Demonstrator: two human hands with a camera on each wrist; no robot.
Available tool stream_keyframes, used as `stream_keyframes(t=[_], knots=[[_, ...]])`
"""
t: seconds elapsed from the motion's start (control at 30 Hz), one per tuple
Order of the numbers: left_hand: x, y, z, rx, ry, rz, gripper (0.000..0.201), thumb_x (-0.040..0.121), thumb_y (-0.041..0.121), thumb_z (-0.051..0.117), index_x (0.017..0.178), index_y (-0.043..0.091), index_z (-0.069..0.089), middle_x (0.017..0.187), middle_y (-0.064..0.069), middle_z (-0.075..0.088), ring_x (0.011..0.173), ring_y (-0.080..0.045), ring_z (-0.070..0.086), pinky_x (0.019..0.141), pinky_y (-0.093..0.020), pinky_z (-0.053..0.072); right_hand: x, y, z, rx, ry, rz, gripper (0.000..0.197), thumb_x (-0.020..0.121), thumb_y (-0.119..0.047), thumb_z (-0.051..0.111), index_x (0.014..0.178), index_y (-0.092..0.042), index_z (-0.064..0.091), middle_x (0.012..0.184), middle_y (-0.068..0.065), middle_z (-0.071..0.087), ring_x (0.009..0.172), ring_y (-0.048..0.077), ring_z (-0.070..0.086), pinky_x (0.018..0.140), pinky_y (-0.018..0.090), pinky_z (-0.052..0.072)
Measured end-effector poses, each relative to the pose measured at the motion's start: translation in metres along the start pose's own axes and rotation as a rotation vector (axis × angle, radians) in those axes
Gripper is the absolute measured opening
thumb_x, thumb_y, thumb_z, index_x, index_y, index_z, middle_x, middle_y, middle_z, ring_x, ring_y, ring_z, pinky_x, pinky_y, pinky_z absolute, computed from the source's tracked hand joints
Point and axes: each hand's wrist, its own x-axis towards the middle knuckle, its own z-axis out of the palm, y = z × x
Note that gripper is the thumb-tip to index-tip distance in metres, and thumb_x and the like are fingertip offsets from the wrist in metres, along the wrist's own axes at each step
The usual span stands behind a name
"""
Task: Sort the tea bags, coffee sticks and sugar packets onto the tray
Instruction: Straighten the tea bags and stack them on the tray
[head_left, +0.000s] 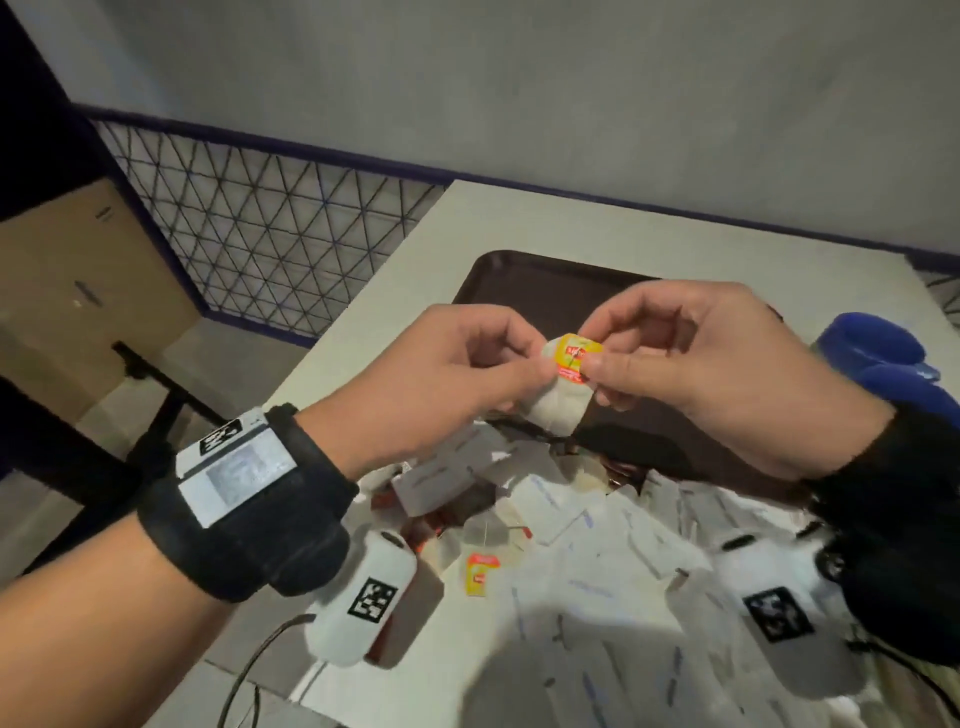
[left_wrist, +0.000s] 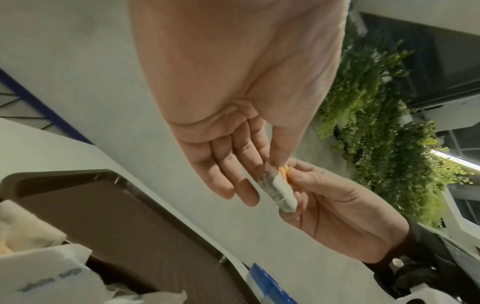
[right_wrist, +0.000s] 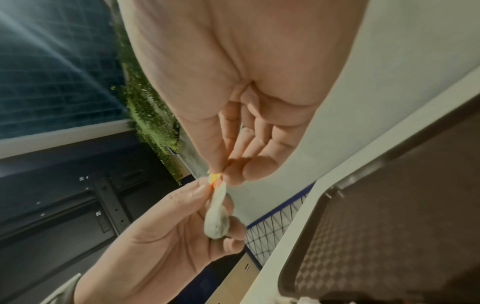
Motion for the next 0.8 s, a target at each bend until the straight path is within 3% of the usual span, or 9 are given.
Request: stream_keyframes(t=[0.13, 0.33, 0.47, 0.7, 0.8], knots=[[-0.009, -0.001, 0.017, 0.017, 0.001, 0.052, 0.012, 0.093, 0.015, 0.073, 0.100, 0.005, 0.074, 0.081, -0.005, 0.075, 0.075, -0.012, 0.070, 0.075, -0.028, 0.061, -0.020, 0.002, -0.005, -0.119, -0.007, -0.015, 0.013, 0.081, -0.014, 0.081, 0.093, -0.008, 0.078, 0.083, 0.021, 0.073, 0.066, 0.020, 0.067, 0.068, 0.030, 0.059], [-0.047, 0.015, 0.053, -0.032, 0.010, 0.109, 0.009, 0.090, 0.014, 0.075, 0.096, 0.008, 0.073, 0.080, -0.004, 0.074, 0.071, -0.012, 0.068, 0.075, -0.033, 0.058, -0.070, -0.017, -0.005, -0.191, 0.033, -0.009, 0.010, 0.083, -0.013, 0.082, 0.089, -0.007, 0.077, 0.080, 0.018, 0.072, 0.066, 0.019, 0.061, 0.066, 0.033, 0.052], [-0.065, 0.032, 0.064, -0.056, 0.025, 0.157, 0.007, 0.093, 0.006, 0.072, 0.099, 0.003, 0.073, 0.083, -0.009, 0.075, 0.072, -0.014, 0.069, 0.072, -0.029, 0.061, -0.092, -0.040, -0.004, -0.250, 0.041, -0.020, 0.014, 0.084, -0.014, 0.081, 0.088, -0.002, 0.074, 0.073, 0.014, 0.066, 0.062, 0.015, 0.056, 0.064, 0.035, 0.049], [-0.066, 0.025, 0.047, -0.099, 0.049, 0.236, 0.010, 0.091, 0.000, 0.073, 0.100, -0.004, 0.072, 0.081, -0.010, 0.073, 0.070, -0.014, 0.068, 0.073, -0.029, 0.060, -0.084, -0.063, 0.019, -0.385, 0.020, -0.007, 0.020, 0.087, -0.013, 0.078, 0.092, 0.004, 0.070, 0.073, 0.016, 0.066, 0.062, 0.018, 0.056, 0.064, 0.033, 0.050], [-0.055, 0.021, 0.023, -0.094, 0.019, 0.277, 0.004, 0.091, 0.000, 0.073, 0.094, 0.002, 0.073, 0.075, -0.002, 0.070, 0.067, -0.008, 0.066, 0.069, -0.025, 0.060, -0.062, -0.072, 0.028, -0.433, 0.020, 0.007, 0.019, 0.086, -0.011, 0.077, 0.091, 0.005, 0.069, 0.071, 0.018, 0.065, 0.060, 0.017, 0.056, 0.059, 0.030, 0.048]])
